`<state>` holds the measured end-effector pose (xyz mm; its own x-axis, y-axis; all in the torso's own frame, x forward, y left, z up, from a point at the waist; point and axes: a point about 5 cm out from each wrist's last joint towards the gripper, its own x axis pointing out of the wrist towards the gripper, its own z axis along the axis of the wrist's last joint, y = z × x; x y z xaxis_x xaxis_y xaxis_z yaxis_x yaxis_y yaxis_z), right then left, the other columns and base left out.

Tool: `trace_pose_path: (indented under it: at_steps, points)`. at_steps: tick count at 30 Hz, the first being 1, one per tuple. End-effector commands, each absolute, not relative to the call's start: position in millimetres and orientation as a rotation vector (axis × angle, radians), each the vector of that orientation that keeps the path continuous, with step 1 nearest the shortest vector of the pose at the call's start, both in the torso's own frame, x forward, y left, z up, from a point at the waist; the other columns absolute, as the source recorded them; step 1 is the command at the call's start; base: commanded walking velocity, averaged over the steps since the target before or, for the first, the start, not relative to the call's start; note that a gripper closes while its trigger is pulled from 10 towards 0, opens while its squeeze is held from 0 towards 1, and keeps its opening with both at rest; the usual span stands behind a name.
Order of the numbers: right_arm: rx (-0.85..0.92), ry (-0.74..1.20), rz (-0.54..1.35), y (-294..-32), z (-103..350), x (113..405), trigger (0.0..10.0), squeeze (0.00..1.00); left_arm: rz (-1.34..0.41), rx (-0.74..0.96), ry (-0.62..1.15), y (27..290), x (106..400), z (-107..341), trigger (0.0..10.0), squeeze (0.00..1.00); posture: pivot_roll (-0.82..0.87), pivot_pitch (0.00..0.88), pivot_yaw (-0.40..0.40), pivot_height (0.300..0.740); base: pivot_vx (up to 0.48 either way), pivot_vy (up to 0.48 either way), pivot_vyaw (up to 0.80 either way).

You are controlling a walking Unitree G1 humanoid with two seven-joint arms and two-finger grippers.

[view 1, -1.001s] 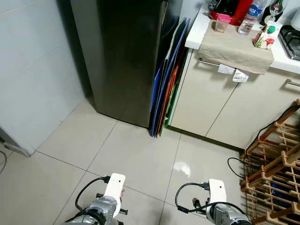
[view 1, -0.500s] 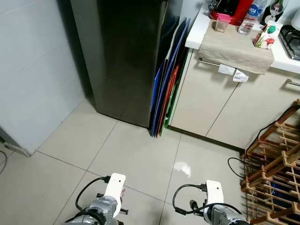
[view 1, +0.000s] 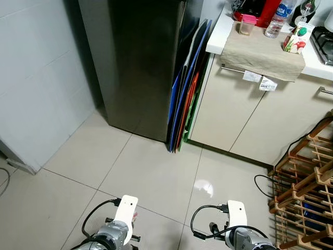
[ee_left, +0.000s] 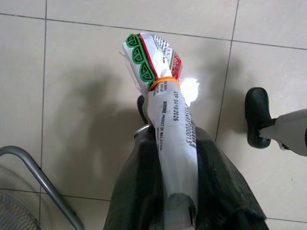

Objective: Restocking fridge

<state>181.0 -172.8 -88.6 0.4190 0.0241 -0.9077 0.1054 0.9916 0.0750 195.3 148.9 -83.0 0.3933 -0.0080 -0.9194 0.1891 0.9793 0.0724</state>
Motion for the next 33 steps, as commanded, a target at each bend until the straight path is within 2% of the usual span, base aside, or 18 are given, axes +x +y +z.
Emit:
trace_pose_path:
  at_steps: [1,33]
  points:
    - [0.121,1.121,-0.051,-174.2,-85.5,187.2,10.0,0.15,-0.133,0.179,1.143,148.2,200.6,-80.3,10.0,0.00,-0.05,0.000,-0.009,0.740,0.000,0.000,0.00]
    - [0.081,1.119,-0.035,-177.7,-83.6,190.4,10.0,0.15,-0.184,0.191,1.133,136.7,204.1,-78.4,10.0,0.00,-0.05,0.000,-0.022,0.740,0.000,0.000,0.00]
